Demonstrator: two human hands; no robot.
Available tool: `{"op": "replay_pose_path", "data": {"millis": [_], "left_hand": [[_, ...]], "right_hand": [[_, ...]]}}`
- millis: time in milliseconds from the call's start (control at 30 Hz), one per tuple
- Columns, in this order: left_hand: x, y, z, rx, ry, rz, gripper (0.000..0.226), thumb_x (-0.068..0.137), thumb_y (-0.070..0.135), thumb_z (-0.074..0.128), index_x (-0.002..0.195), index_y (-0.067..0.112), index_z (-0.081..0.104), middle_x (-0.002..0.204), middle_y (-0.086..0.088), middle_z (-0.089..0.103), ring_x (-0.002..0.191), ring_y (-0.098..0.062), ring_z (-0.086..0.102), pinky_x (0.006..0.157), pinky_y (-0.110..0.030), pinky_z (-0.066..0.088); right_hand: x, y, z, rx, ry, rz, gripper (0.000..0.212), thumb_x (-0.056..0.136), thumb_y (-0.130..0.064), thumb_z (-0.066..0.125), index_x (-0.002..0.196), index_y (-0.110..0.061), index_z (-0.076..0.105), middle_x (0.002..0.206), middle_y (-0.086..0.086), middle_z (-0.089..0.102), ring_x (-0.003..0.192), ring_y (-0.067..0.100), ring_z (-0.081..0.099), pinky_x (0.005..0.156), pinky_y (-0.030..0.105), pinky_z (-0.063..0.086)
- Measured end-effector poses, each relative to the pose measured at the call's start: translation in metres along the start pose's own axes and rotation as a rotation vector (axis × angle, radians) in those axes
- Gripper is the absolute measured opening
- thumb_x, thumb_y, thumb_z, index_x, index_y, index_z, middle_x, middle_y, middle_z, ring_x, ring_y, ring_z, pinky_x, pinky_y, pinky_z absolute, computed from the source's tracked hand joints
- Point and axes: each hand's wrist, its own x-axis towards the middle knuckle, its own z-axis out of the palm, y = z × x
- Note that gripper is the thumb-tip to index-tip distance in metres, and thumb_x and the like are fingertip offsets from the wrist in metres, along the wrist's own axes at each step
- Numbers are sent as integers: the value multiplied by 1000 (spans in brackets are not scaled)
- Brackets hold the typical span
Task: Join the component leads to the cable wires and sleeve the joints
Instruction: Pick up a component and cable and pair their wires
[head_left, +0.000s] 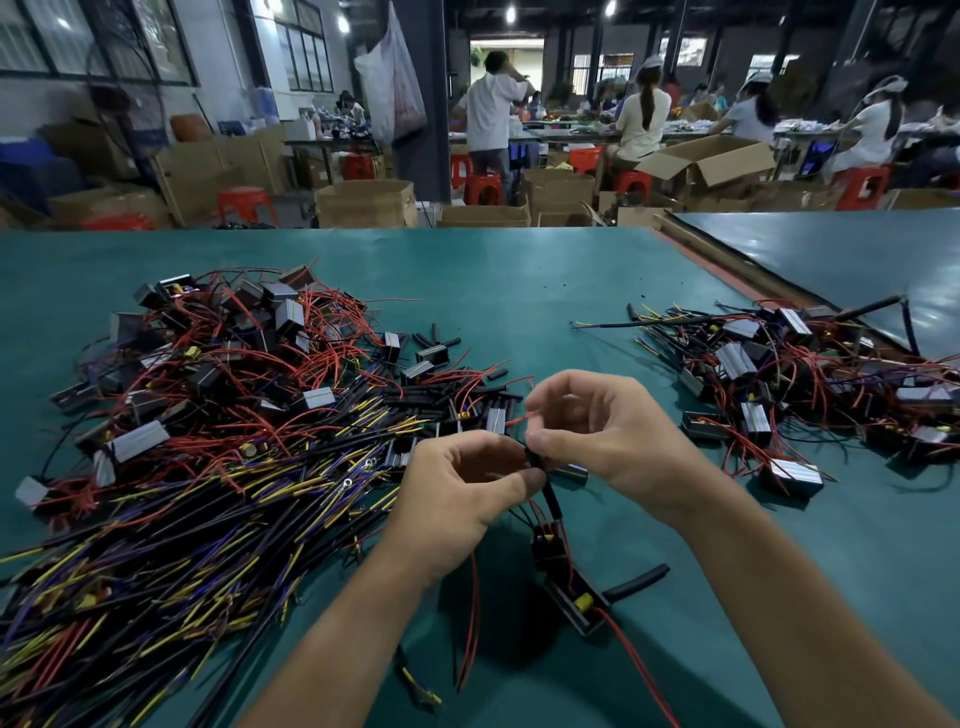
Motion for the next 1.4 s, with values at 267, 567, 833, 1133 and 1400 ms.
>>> {"op": "replay_pose_path", "data": {"millis": [267,567,833,1133,1400], "left_hand": [[-3,-1,8,120,-34,105,7,75,12,80,76,8,74,67,-4,69,64,-11,55,62,-25,45],[-4,0,8,176,13,39,9,78,-1,75,72,0,69,59,-2,61,53,-9,47,53,-21,38],[-5,1,8,236,33,67,8,77,2,77,71,3,71,57,-1,63,51,-9,49,51,-21,39],[-1,2,-1,98,126,-173,59,65,-3,85,113,11,53,103,-10,66,70,-16,61,64,-26,55],[-1,1,-2,-70,40,-249,14,79,-6,72,90,-2,66,71,-15,69,51,-14,64,48,-21,52]], "right_hand": [[-3,-2,-6,-69,-63,62,24,88,13,60,89,-10,51,69,1,63,61,13,56,58,20,48],[-6,-3,9,-505,10,-161,30,85,2,63,85,-26,55,75,-4,64,71,18,61,71,42,54],[-6,-6,0,-463,-10,-129,29,81,3,70,94,-21,60,75,0,68,67,23,63,63,38,53],[0,1,-3,-386,153,-75,34,80,4,67,95,-24,53,72,4,67,58,22,56,61,43,51],[5,6,-7,-260,321,-2,27,79,4,70,90,-17,60,68,3,67,56,21,58,58,37,51]]}}
